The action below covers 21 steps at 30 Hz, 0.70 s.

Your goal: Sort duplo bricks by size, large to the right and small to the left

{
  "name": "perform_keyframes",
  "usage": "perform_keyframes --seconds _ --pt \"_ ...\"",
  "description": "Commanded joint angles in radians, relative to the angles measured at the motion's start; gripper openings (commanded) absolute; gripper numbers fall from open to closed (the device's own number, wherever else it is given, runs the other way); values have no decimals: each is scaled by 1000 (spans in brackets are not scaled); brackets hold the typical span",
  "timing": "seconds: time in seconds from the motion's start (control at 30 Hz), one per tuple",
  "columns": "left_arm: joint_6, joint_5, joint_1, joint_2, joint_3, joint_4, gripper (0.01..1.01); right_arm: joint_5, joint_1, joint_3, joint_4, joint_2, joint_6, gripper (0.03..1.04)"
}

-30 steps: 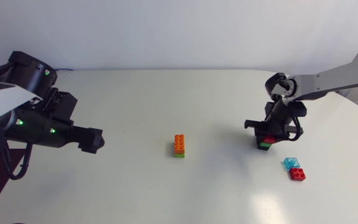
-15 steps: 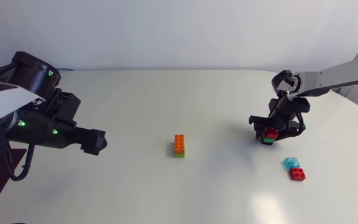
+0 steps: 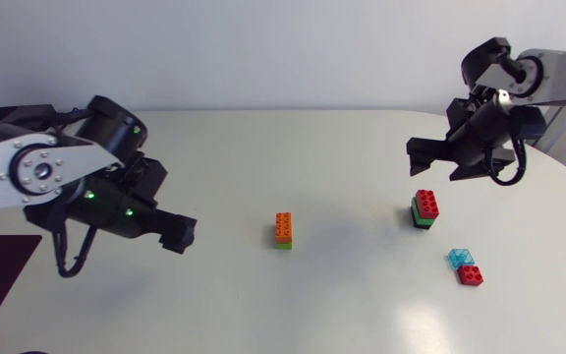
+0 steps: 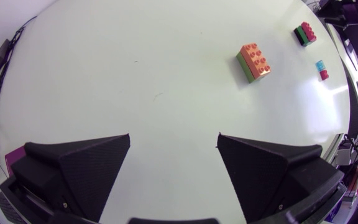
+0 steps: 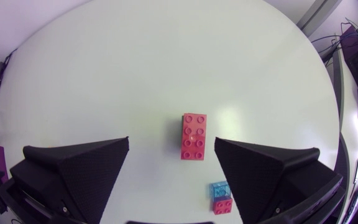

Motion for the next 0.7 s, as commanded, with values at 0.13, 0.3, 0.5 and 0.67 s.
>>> perform_keyframes --seconds 0.13,0.3,0.5,0.67 --pt "-74 -6 -124 222 222 -1 975 3 77 -147 -47 -197 24 1007" --pt "-108 -16 -197 409 443 -50 974 3 114 -240 -46 -294 29 1005" --pt "-130 -16 -257 596 647 -109 974 0 113 -331 -32 -351 15 1005" --pt "-134 -16 -280 719 754 -151 974 -3 103 -387 -7 -378 1 1005"
